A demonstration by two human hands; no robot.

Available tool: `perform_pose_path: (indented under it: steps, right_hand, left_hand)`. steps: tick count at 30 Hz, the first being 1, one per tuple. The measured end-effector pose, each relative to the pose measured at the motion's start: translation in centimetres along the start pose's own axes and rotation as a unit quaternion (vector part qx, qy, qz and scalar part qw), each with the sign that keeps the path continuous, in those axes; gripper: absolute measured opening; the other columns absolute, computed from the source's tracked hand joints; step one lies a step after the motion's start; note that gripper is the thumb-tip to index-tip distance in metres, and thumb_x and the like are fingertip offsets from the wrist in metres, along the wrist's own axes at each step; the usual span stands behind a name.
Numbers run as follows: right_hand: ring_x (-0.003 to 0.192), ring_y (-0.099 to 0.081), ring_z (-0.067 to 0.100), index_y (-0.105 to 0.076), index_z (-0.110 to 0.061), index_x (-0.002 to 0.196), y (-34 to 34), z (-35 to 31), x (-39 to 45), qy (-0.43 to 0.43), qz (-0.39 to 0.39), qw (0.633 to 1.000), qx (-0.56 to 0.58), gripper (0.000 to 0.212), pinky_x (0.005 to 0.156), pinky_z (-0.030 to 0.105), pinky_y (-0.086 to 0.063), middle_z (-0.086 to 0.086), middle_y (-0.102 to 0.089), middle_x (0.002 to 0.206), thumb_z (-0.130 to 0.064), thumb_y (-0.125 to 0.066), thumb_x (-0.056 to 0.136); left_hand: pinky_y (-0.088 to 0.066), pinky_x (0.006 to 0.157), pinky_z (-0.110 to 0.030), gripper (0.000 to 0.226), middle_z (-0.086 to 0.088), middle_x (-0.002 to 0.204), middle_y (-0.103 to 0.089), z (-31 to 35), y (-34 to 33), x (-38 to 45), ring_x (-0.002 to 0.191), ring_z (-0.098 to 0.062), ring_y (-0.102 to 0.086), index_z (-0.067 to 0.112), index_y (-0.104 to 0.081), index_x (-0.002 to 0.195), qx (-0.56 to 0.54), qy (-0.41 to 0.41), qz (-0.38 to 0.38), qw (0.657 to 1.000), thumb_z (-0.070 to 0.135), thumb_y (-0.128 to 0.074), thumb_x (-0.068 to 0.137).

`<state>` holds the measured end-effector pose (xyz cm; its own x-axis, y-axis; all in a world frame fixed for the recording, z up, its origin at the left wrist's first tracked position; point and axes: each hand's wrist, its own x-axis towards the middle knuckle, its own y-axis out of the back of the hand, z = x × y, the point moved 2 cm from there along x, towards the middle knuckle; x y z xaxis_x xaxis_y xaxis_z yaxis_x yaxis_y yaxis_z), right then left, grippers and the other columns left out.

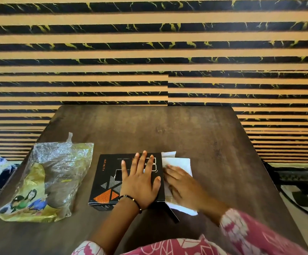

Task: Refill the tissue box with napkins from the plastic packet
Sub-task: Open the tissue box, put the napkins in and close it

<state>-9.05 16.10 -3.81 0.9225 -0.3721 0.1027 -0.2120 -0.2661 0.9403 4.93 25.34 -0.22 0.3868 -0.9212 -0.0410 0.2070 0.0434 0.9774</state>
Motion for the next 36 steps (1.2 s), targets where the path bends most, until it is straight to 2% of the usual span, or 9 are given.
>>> perform_pose_path:
  steps: [4,8,12,15,19,25,28,33,36]
  right_hand:
    - [0.136,-0.024,0.01,-0.032,-0.014,0.14,-0.1,-0.9,-3.5,-0.263,0.066,0.945,0.185,0.054,0.11,0.018,-0.017,0.003,-0.031,0.149,-0.018,-0.045,0.088]
    - [0.131,-0.034,0.019,-0.025,-0.014,0.141,-1.1,-2.3,-4.2,-0.389,0.107,0.872,0.277,0.057,0.102,0.028,-0.034,0.006,-0.031,0.146,-0.01,-0.05,0.09]
    - [0.117,-0.05,0.025,-0.032,-0.015,0.137,-1.2,-2.1,-3.9,-0.505,0.133,0.763,0.379,0.047,0.097,0.038,-0.045,0.009,-0.046,0.135,-0.013,-0.046,0.093]
    - [0.117,-0.051,0.026,-0.035,-0.018,0.136,-1.3,-1.9,-3.4,-0.516,0.113,0.732,0.43,0.041,0.102,0.048,-0.044,0.008,-0.05,0.134,-0.018,-0.042,0.095]
    - [0.114,-0.055,0.022,-0.043,-0.02,0.131,-1.2,-3.0,-2.3,-0.472,0.093,0.721,0.5,0.037,0.098,0.041,-0.047,0.006,-0.055,0.128,-0.013,-0.04,0.095]
    - [0.101,-0.061,0.008,-0.062,-0.024,0.111,-1.3,-4.8,-2.3,-0.468,0.068,0.623,0.623,0.029,0.067,0.017,-0.052,-0.004,-0.065,0.114,-0.012,-0.04,0.097]
    - [0.107,-0.059,0.013,-0.064,-0.02,0.106,-1.4,-4.4,-3.0,-0.476,0.124,0.602,0.629,0.025,0.08,0.022,-0.049,0.001,-0.062,0.12,-0.014,-0.042,0.096]
    - [0.104,-0.056,0.007,-0.061,-0.028,0.102,-0.5,-4.3,-1.8,-0.473,0.04,0.644,0.6,0.03,0.078,0.021,-0.047,-0.007,-0.062,0.114,-0.013,-0.034,0.099]
    - [0.105,-0.055,0.005,-0.056,-0.028,0.113,0.2,-4.2,-0.6,-0.453,-0.038,0.67,0.586,0.029,0.087,0.023,-0.045,-0.012,-0.061,0.111,-0.014,-0.034,0.099]
  left_hand:
    - [0.016,0.11,-0.054,0.066,0.001,0.158,0.006,-0.1,0.1,0.0,0.144,-0.02,0.012,0.027,-0.003,0.145,-0.005,-0.001,-0.008,1.0,0.053,-0.015,0.085]
    - [0.017,0.109,-0.054,0.065,0.0,0.158,0.007,-0.1,0.2,0.1,0.144,-0.021,0.013,0.027,-0.001,0.145,-0.015,-0.007,-0.014,1.0,0.051,-0.021,0.088]
    - [0.018,0.109,-0.054,0.064,0.0,0.158,0.01,-0.1,0.2,-0.1,0.144,-0.022,0.016,0.026,0.002,0.146,-0.009,-0.013,-0.024,1.0,0.05,-0.022,0.091]
    - [0.019,0.109,-0.055,0.064,-0.001,0.158,0.01,0.0,0.3,0.0,0.144,-0.022,0.016,0.025,0.002,0.146,-0.014,-0.017,-0.025,0.999,0.049,-0.021,0.091]
    - [0.016,0.109,-0.057,0.069,-0.003,0.158,0.01,0.0,0.2,-0.1,0.144,-0.024,0.015,0.023,0.003,0.146,-0.009,-0.021,-0.029,0.999,0.051,-0.005,0.083]
    - [0.012,0.112,-0.06,0.069,-0.004,0.157,0.01,-0.2,0.2,0.0,0.144,-0.025,0.015,0.023,0.004,0.146,-0.012,-0.024,-0.03,0.999,0.052,-0.005,0.084]
    - [0.011,0.112,-0.061,0.079,-0.004,0.157,0.01,-0.1,0.2,0.0,0.144,-0.025,0.015,0.023,0.005,0.145,-0.009,-0.027,-0.03,0.999,0.054,0.007,0.073]
    - [0.014,0.11,-0.06,0.069,-0.005,0.157,0.014,-0.3,0.2,0.2,0.143,-0.025,0.018,0.023,0.007,0.145,-0.013,-0.024,-0.034,0.999,0.052,-0.008,0.085]
    - [0.017,0.108,-0.059,0.071,-0.004,0.157,0.014,-0.3,0.3,0.2,0.143,-0.025,0.018,0.023,0.008,0.145,-0.016,-0.026,-0.034,0.999,0.052,0.001,0.081]
